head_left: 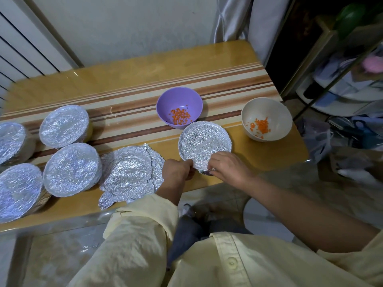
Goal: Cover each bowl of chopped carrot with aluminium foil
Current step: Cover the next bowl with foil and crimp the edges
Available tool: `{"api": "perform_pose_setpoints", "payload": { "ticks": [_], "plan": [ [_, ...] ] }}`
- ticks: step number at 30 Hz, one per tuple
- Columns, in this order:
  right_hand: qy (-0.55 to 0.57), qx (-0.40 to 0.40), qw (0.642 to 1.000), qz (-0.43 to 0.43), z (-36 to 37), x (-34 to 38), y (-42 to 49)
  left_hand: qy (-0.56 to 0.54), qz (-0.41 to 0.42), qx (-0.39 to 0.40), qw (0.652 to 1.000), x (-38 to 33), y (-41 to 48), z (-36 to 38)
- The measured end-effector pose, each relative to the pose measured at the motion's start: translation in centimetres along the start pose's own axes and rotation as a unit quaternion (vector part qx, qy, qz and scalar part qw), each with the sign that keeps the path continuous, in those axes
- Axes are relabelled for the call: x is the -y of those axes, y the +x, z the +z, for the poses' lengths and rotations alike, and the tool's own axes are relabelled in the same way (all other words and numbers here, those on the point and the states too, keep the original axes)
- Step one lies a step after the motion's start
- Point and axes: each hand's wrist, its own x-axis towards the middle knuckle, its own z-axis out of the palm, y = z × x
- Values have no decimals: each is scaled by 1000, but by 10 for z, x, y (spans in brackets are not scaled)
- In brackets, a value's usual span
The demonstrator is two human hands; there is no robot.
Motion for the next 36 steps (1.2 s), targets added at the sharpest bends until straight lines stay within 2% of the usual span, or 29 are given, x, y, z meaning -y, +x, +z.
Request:
{"api": "perform_pose_setpoints", "payload": {
  "ticks": [8,15,21,26,28,36],
  "plan": [
    [-9,7,999,-33,3,1,9,-33,3,-6,999,9,-11,-1],
    [13,21,999,-24,3,2,13,-47,3,5,999,30,0,14],
    [20,31,999,-13,4,0,14,-44,-14,-1,999,15,-12,8],
    [31,41,999,-3,3,1,13,-15,-1,-14,1000,23,18,16],
    [29,37,999,-12,-1,-4,11,-5,-4,-13,1000,7,-1,9],
    [19,17,1000,-5,-8,-8,7,-57,-9,-19,998,-5,-7,4]
  ]
}}
